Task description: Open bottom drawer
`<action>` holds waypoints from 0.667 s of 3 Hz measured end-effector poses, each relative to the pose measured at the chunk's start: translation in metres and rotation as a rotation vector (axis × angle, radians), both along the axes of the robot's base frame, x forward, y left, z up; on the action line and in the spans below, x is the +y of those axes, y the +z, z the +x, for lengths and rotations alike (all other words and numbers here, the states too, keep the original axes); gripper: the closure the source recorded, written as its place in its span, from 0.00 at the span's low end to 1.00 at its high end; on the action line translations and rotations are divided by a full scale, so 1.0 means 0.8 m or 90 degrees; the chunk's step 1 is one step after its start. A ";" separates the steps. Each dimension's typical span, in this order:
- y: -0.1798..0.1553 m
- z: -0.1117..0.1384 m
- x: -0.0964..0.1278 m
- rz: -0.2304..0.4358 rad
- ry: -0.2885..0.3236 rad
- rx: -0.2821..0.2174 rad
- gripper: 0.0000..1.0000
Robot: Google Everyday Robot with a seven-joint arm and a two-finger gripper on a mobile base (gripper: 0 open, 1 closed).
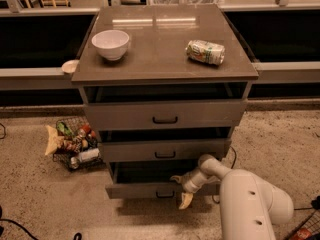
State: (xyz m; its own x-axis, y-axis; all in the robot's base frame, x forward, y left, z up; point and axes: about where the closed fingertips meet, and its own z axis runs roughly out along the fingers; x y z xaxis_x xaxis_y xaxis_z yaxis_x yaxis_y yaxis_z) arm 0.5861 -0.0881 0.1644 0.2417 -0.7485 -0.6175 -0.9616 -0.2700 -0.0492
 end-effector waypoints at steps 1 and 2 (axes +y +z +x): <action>0.017 -0.009 0.012 -0.024 0.025 0.014 0.41; 0.036 -0.038 0.026 -0.037 0.042 0.039 0.64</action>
Offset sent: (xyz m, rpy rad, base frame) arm -0.0629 0.0310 0.0532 -0.0836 0.1133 0.0952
